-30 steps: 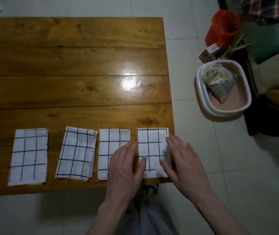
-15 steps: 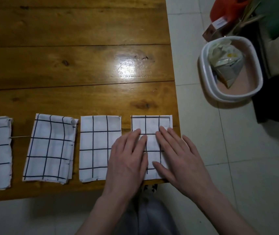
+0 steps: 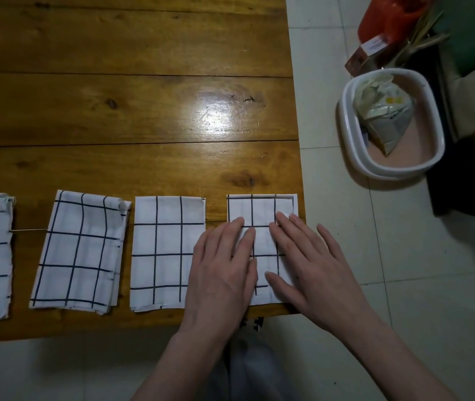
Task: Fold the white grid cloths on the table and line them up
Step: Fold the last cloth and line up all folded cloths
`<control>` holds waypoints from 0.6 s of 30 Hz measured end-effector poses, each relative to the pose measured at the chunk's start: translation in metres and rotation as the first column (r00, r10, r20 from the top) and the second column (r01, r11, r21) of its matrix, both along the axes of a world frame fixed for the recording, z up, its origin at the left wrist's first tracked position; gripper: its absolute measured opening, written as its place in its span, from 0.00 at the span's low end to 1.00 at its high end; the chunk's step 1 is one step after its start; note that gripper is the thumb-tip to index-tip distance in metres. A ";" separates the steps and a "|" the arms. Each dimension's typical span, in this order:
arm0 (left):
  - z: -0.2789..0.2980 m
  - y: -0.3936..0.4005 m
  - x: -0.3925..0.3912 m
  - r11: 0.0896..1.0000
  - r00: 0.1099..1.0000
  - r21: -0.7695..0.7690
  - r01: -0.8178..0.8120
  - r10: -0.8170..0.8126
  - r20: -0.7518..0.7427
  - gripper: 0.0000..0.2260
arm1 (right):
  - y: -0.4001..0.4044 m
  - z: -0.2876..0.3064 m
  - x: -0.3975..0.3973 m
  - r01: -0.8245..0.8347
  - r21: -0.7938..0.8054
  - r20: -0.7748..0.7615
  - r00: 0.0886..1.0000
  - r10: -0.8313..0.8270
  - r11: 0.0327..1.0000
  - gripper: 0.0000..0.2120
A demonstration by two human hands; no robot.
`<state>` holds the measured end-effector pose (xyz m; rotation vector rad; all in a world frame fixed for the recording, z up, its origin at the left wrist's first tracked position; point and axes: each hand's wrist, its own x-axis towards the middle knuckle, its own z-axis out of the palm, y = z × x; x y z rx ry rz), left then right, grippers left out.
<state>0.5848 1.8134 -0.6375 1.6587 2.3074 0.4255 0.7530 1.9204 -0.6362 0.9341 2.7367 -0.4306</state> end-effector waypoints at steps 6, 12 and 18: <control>0.001 0.001 0.000 1.000 1.000 0.006 -0.001 0.000 0.008 0.22 | 0.000 0.002 -0.003 0.008 0.003 0.014 1.000 -0.008 1.000 0.36; 0.015 -0.010 -0.012 0.995 0.994 0.097 -0.026 0.016 0.106 0.21 | -0.006 0.023 -0.018 0.073 0.045 -0.076 0.995 -0.070 0.996 0.33; 0.022 -0.042 -0.056 0.981 0.980 0.114 -0.157 0.140 0.143 0.20 | -0.053 0.035 -0.065 0.075 -0.007 -0.164 0.984 -0.075 0.997 0.29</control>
